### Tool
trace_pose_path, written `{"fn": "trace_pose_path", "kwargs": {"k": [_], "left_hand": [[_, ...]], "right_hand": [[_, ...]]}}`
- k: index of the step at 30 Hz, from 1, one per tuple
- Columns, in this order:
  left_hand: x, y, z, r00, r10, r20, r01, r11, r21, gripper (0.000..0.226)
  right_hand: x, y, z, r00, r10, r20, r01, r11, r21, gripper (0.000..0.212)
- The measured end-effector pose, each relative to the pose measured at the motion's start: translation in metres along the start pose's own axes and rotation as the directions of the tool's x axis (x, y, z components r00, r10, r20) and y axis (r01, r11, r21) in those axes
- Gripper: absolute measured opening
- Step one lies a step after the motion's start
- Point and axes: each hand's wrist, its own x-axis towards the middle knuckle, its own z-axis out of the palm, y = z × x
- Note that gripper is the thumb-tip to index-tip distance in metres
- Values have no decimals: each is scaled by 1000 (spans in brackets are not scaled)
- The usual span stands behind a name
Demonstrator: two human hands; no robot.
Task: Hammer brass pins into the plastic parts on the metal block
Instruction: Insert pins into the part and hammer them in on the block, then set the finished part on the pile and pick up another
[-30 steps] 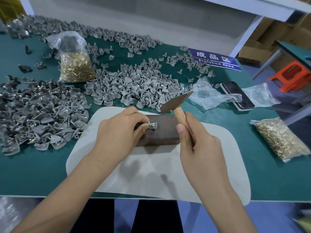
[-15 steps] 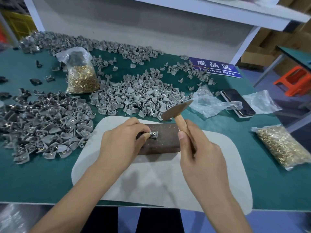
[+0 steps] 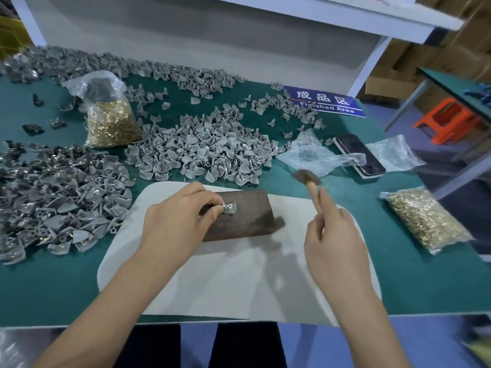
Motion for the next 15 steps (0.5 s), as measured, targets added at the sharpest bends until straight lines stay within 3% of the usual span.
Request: {"fn": "trace_pose_path", "kwargs": {"k": [2,5,7,9,12,15], "left_hand": [[-3,-6,-2,999,-4,-46,3,1000,-17,6],[-13,-33,-15,976,-136,-170,131,991,-36,5],[-17,-55,-27,959,-189,-210,198,980,23,6],[-18,-73,-36,958,-201,-206,229,965,125,10],[-24,-85,-48,943,-224,-247,264,954,141,5],[-26,-95,-54,931,-186,-314,234,965,122,6]], "right_hand": [[3,10,5,997,27,74,-24,999,-46,59],[-2,18,19,987,68,144,-52,993,-110,69],[-2,19,25,992,75,100,-51,973,-226,70],[0,18,28,999,33,-28,-41,939,-340,54],[3,4,32,979,-49,-200,3,974,-226,39],[8,-24,45,959,-180,-218,160,982,-105,31]]}}
